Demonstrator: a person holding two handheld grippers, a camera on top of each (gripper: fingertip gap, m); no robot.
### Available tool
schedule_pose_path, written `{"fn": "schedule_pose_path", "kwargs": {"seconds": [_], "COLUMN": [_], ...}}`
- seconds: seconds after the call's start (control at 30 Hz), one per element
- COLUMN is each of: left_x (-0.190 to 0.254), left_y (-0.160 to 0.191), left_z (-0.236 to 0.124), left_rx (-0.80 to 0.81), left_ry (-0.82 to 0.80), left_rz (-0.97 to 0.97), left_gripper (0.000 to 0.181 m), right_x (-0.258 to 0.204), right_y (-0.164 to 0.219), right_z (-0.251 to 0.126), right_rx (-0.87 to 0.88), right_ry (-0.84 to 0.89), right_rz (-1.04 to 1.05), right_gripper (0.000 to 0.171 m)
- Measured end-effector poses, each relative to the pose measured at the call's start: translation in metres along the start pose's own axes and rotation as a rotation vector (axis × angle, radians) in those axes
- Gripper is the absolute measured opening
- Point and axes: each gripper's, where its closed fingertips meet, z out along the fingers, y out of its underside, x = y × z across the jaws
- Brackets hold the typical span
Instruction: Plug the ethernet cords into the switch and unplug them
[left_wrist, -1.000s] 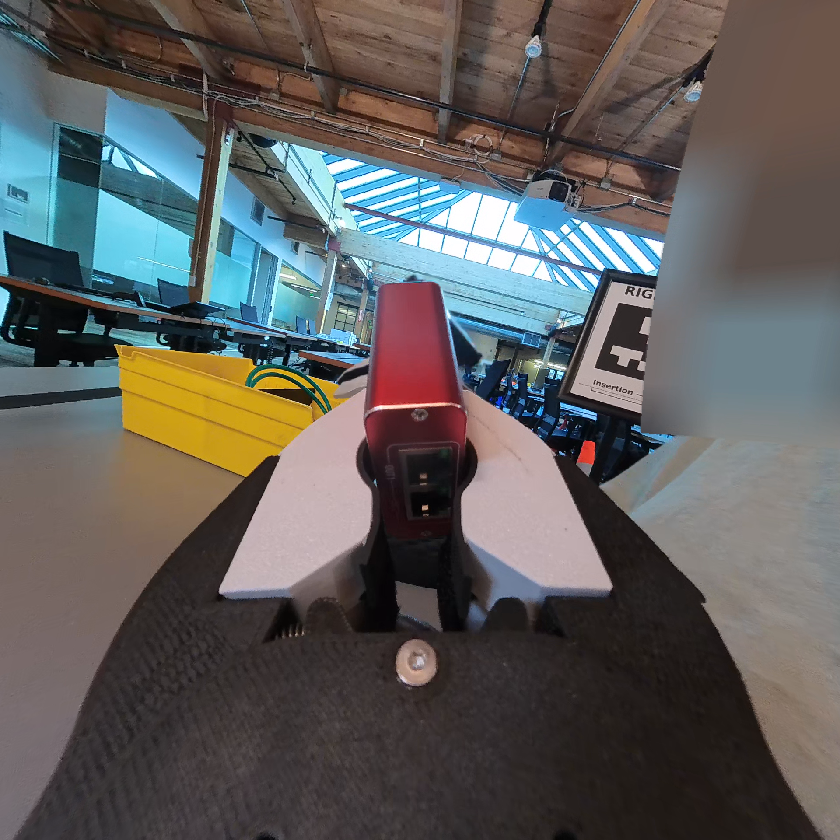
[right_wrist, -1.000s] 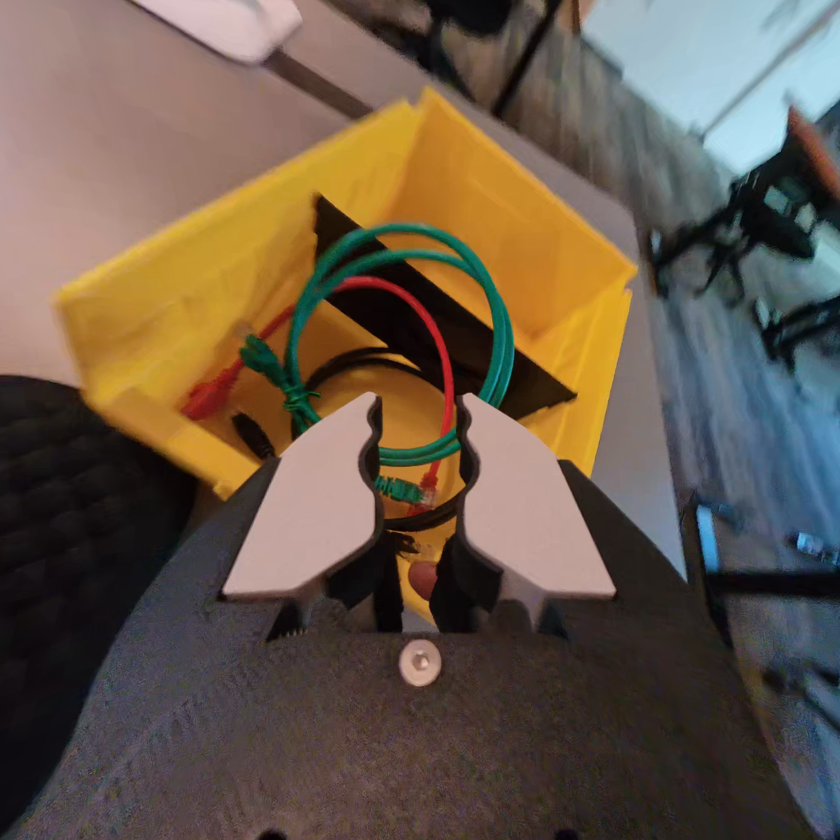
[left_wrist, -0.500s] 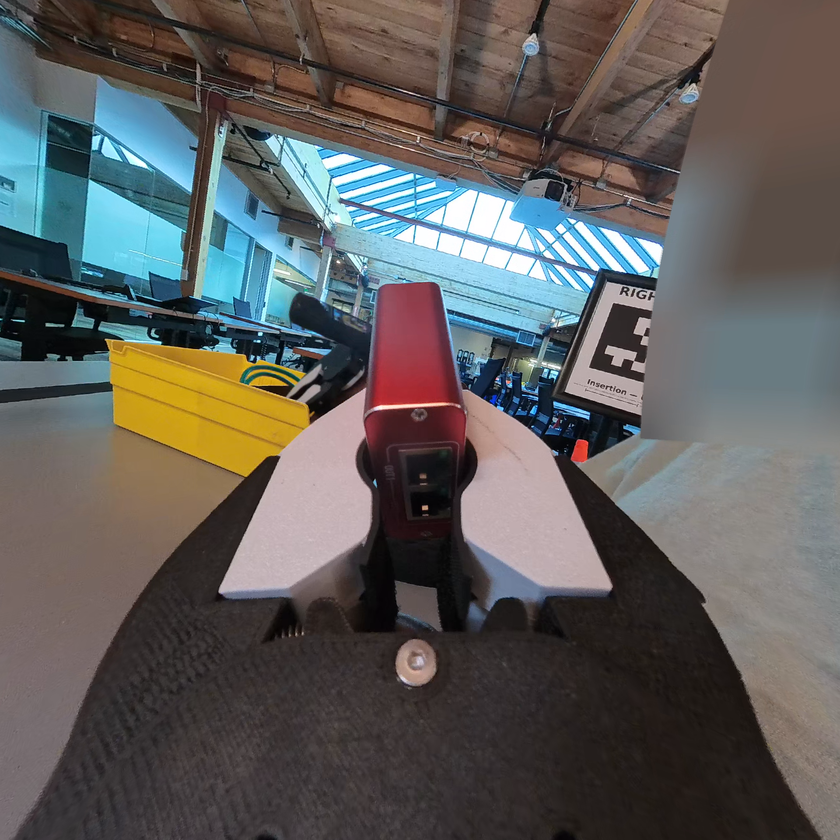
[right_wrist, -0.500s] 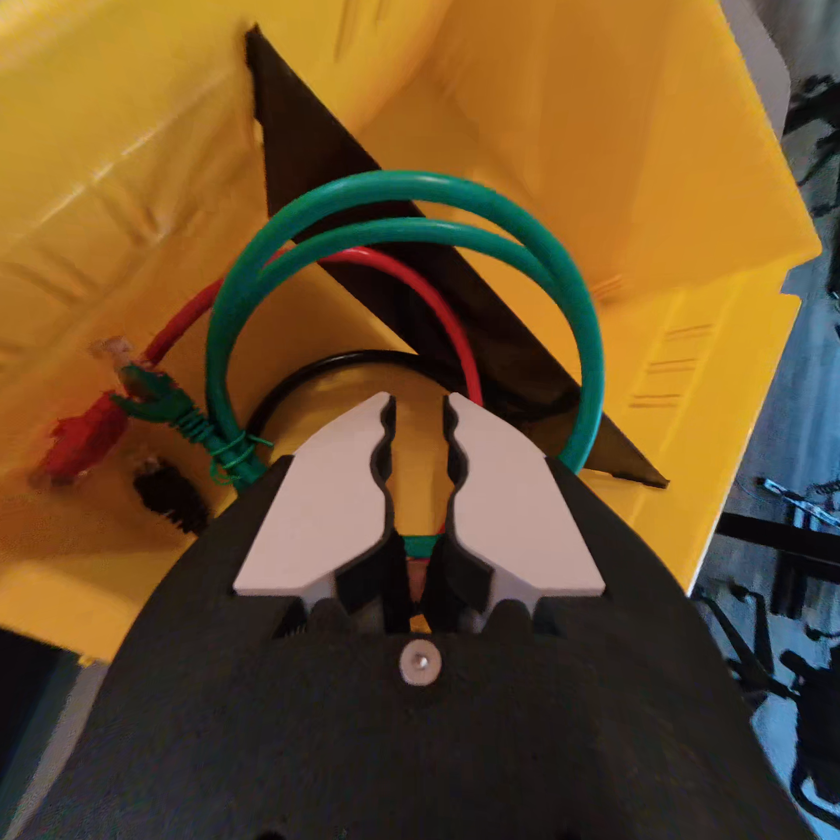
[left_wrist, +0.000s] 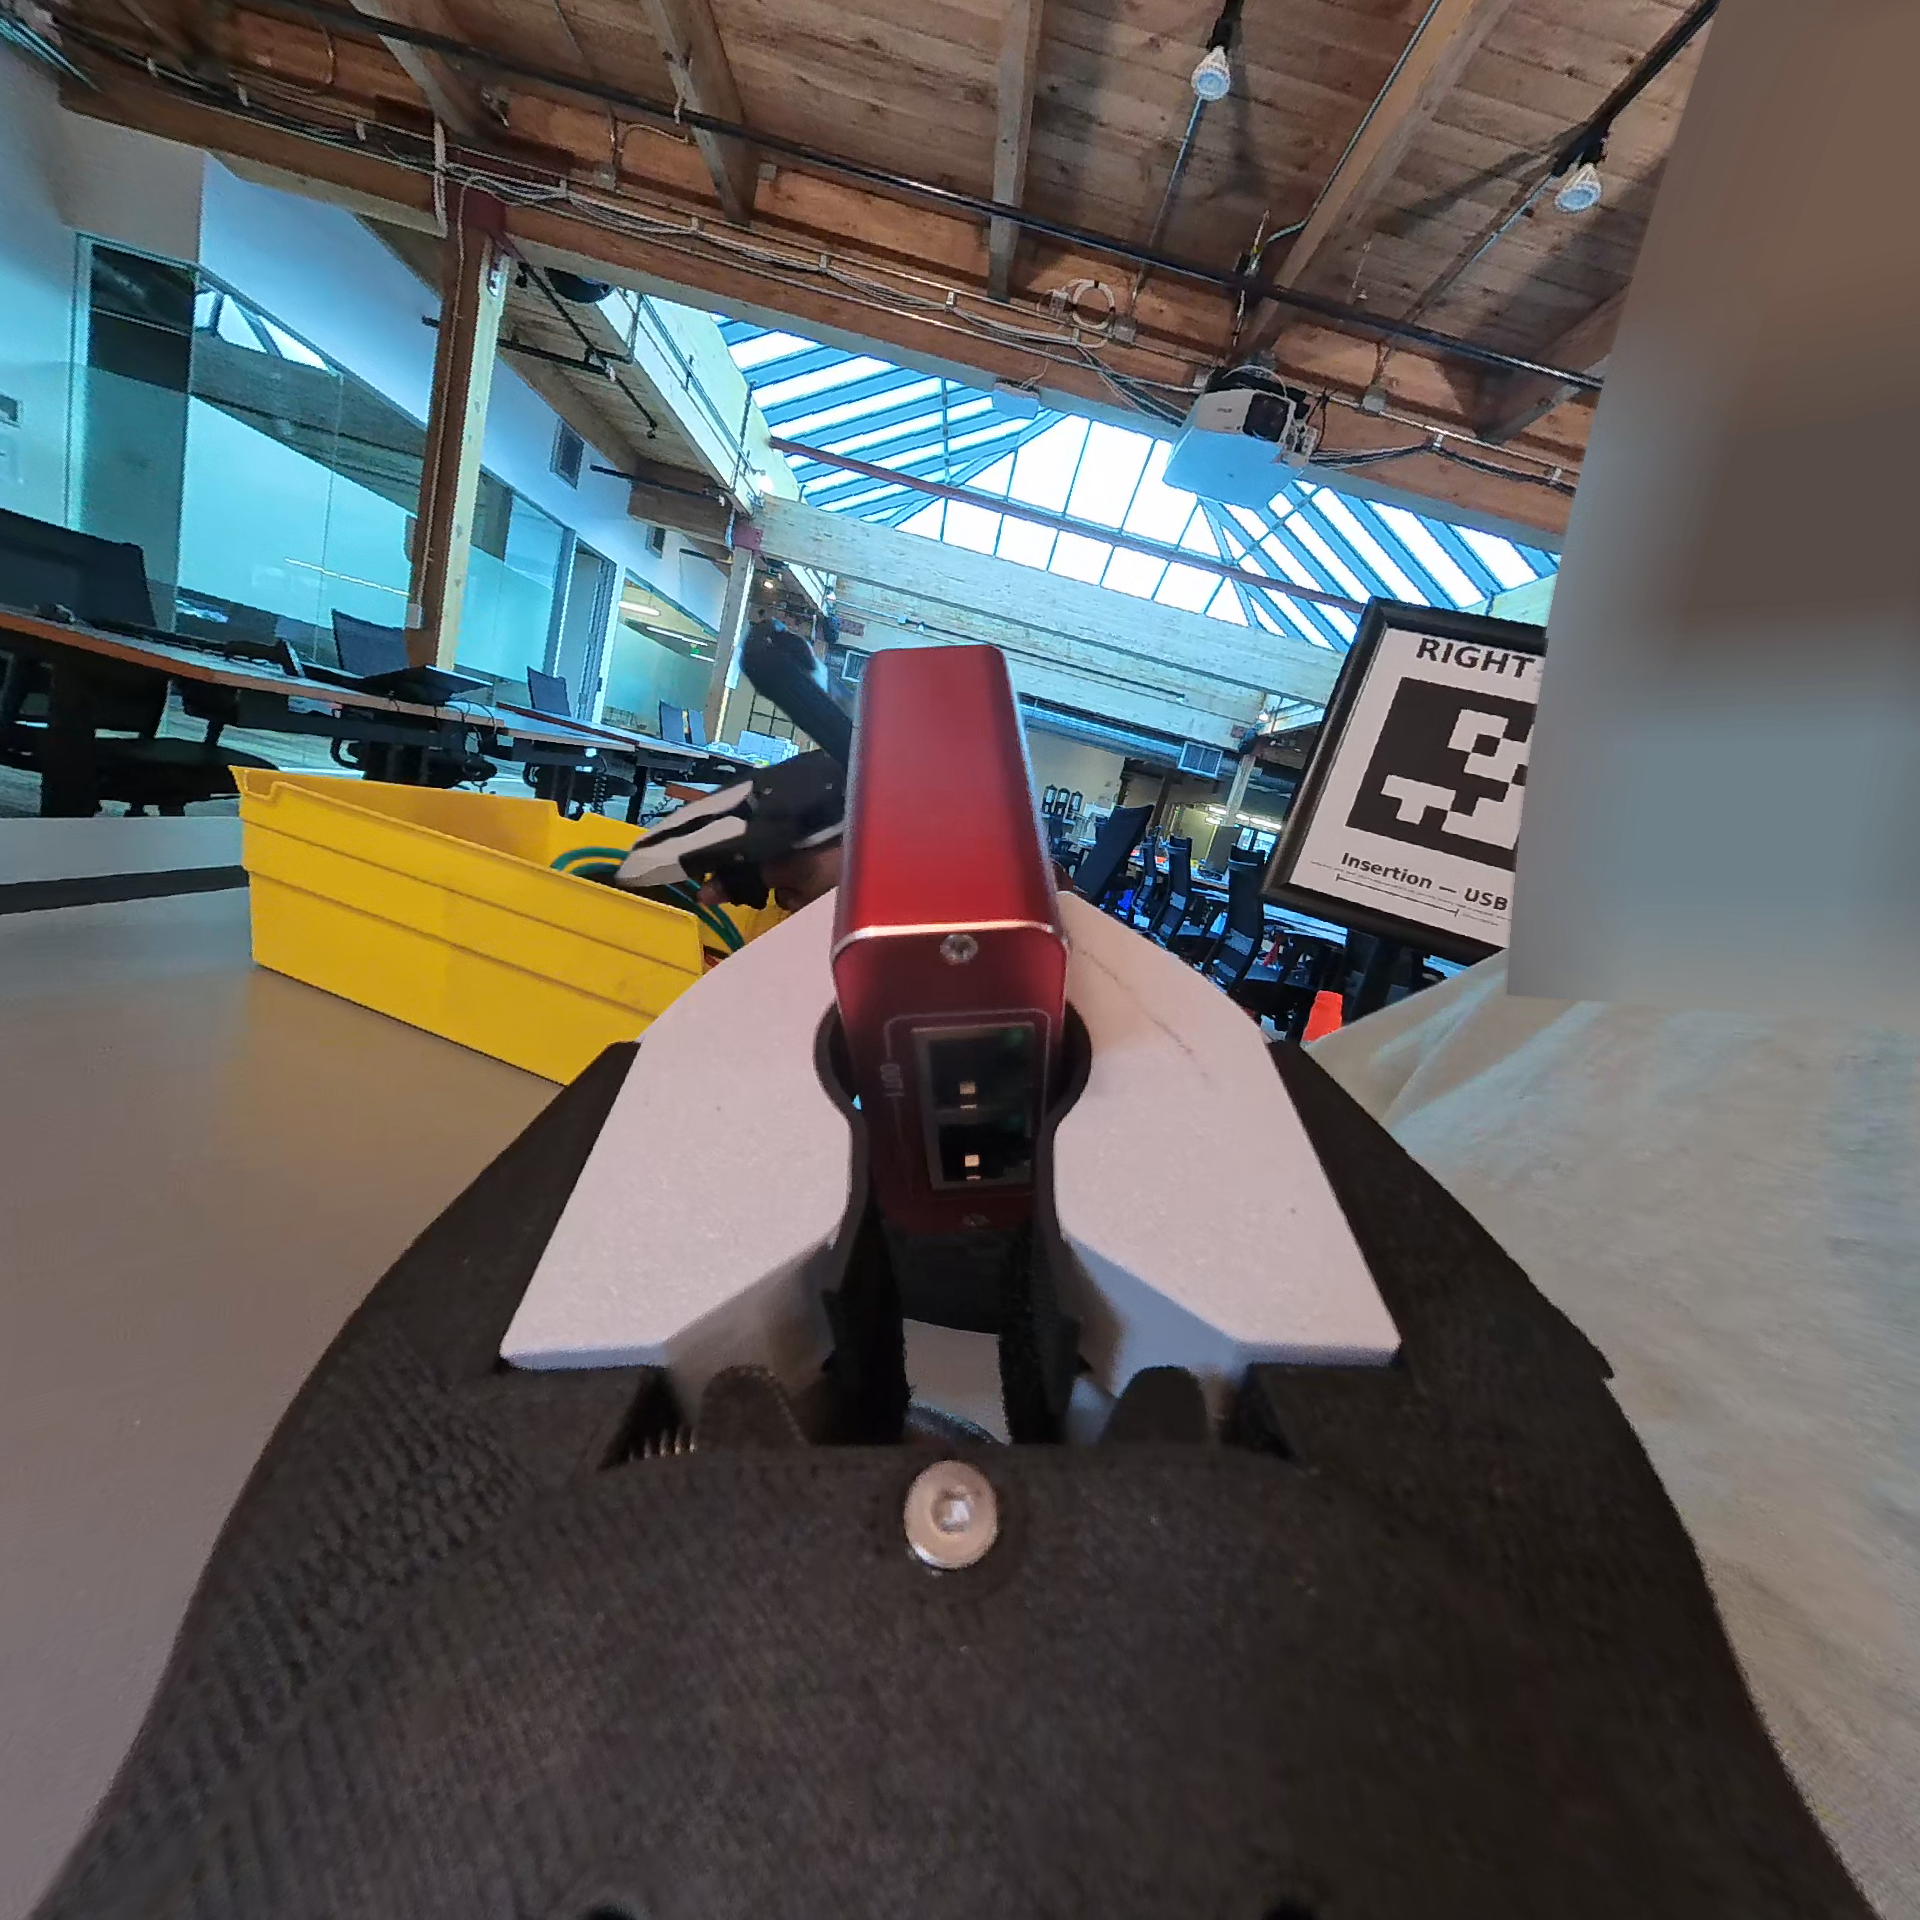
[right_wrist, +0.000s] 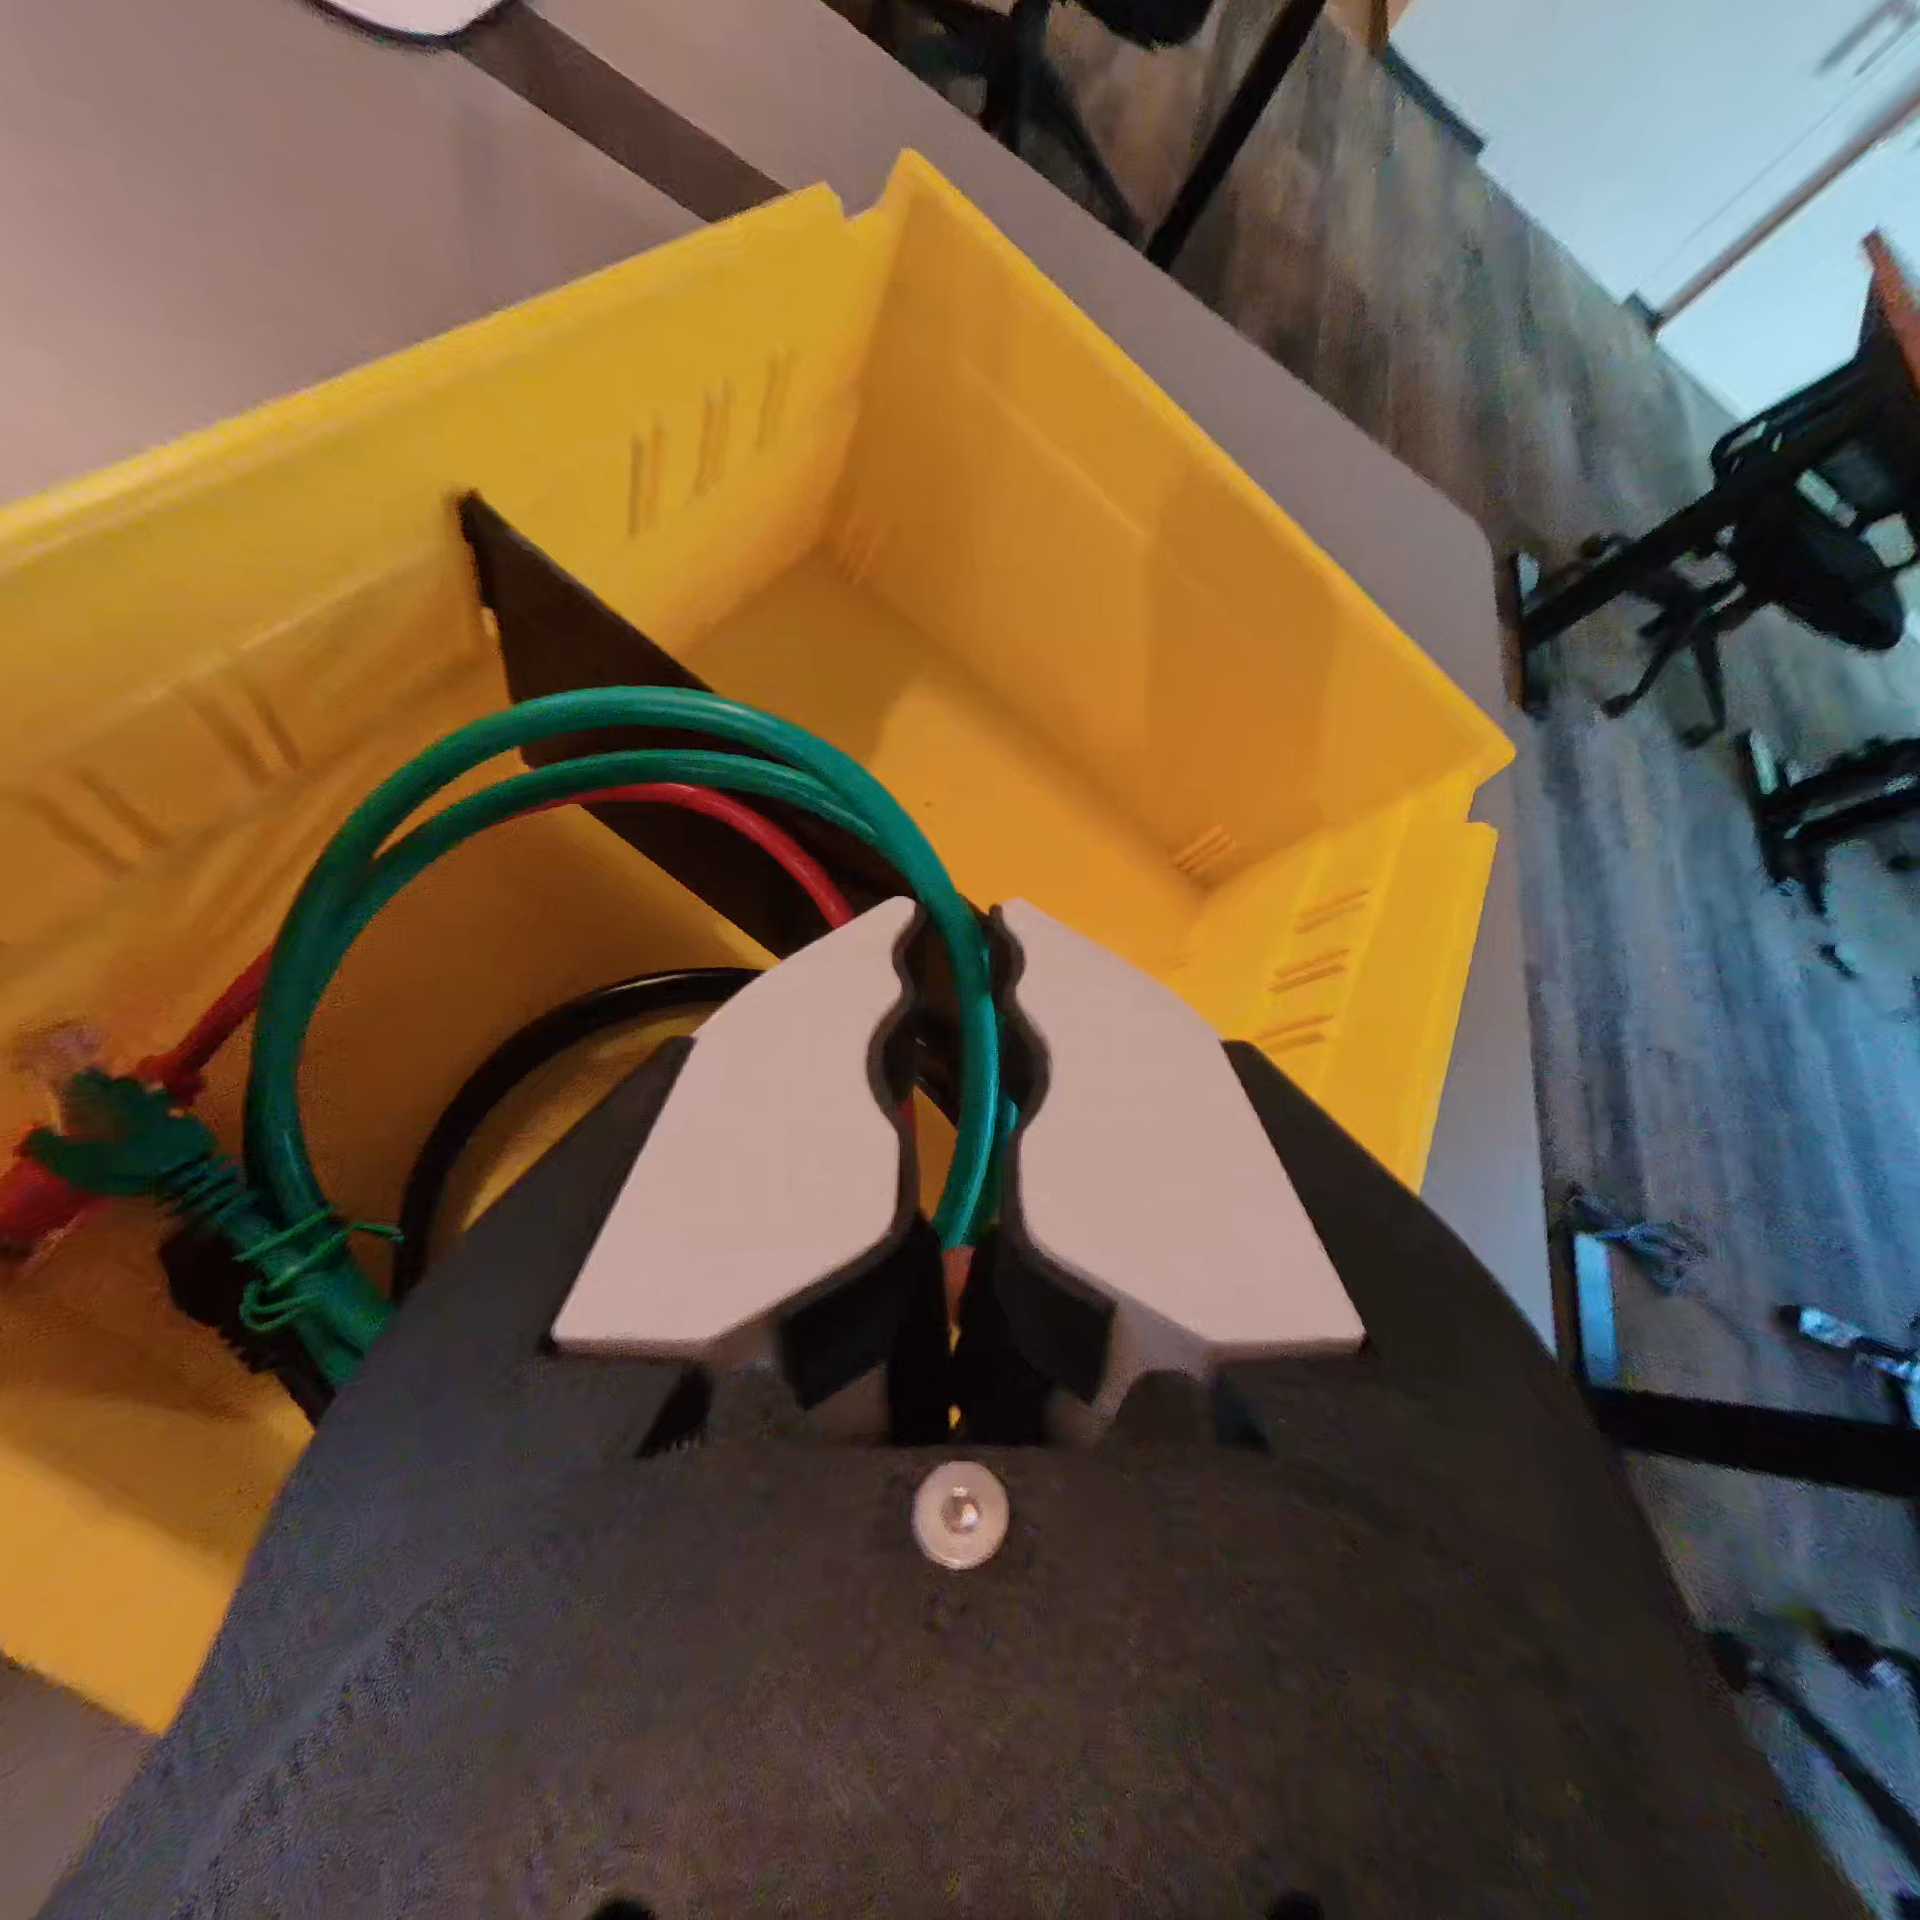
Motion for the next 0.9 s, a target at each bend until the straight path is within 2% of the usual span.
{"fn": "schedule_pose_path", "kwargs": {"seconds": [0.23,0.33,0.57,0.67,0.8,0.87,0.9], "left_x": [0.0,-0.001,-0.008,-0.01,-0.01,-0.008,-0.007], "left_y": [0.0,0.0,0.002,0.003,0.005,0.006,0.007], "left_z": [0.0,0.0,-0.001,-0.001,-0.001,0.0,0.001], "left_rx": [0.003,0.002,-0.009,-0.012,-0.025,-0.033,-0.041], "left_ry": [0.002,-0.007,-0.038,-0.047,-0.045,-0.042,-0.041], "left_rz": [-0.005,-0.01,-0.037,-0.046,-0.05,-0.037,-0.023], "left_gripper": [0.029,0.029,0.029,0.029,0.029,0.029,0.029], "right_x": [-0.009,-0.011,-0.022,-0.02,-0.019,-0.04,-0.064], "right_y": [0.021,0.025,0.036,0.024,-0.01,-0.042,-0.065], "right_z": [0.007,0.01,0.015,-0.003,-0.044,-0.071,-0.089], "right_rx": [-0.184,-0.207,-0.267,-0.204,-0.027,0.146,0.283], "right_ry": [0.016,0.027,-0.041,-0.014,0.024,-0.073,-0.199], "right_rz": [-0.13,-0.143,-0.129,-0.074,-0.012,0.035,0.053], "right_gripper": [0.01,0.01,0.026,0.046,0.06,0.059,0.058]}}
